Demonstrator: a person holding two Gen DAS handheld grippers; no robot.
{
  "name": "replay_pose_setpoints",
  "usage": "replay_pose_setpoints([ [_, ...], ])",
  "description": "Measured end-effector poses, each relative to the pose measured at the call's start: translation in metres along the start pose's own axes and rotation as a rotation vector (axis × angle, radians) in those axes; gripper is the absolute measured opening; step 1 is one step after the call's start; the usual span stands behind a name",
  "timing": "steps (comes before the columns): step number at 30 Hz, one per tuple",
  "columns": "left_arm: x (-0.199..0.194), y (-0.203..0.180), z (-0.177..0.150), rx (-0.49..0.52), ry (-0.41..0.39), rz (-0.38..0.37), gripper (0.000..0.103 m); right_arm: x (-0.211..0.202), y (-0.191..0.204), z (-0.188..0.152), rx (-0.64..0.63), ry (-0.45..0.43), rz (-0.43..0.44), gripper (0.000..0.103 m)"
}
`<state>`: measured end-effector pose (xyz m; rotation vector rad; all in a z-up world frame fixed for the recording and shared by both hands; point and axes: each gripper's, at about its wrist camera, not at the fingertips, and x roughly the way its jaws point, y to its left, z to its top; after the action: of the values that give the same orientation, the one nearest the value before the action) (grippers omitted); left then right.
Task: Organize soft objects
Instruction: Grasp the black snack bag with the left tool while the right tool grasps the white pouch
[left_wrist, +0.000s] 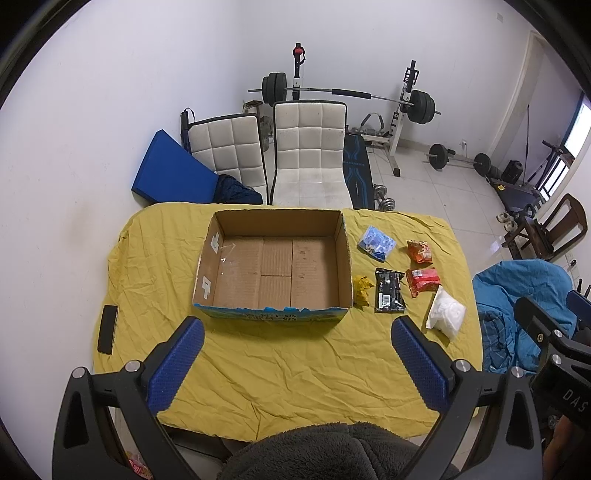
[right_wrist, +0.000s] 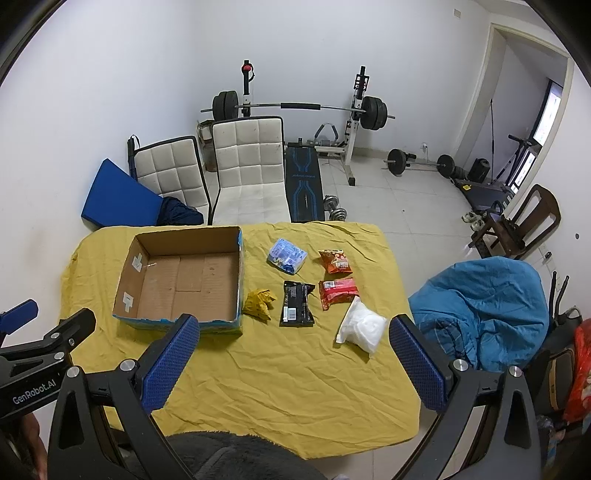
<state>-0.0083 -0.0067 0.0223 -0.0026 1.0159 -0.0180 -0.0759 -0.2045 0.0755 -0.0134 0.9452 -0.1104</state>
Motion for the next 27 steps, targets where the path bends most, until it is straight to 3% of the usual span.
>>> replay_pose_setpoints([
  [10,0.001,0.0,-0.001,0.001,-0.002,-0.004,0.103,0.005,-0.004,0.001,0.024,0.011,0.013,0.103],
  [15,0.018,-0.012,0.011,0.021,-0.013,-0.036,0.103,0.037,-0.049,0.004,0.148,0.068,-0.006,0.103],
  [21,0.084,-0.06,0.038,0.081,0.031,-0.121,0.103,0.124,-0.134,-0.002,0.33,0.208,-0.049,0.103],
  [27,0.201,-0.133,0.053,0.162,0.231,-0.168,0.103,0.261,-0.199,-0.027,0.399,0.377,-0.098,0.103],
])
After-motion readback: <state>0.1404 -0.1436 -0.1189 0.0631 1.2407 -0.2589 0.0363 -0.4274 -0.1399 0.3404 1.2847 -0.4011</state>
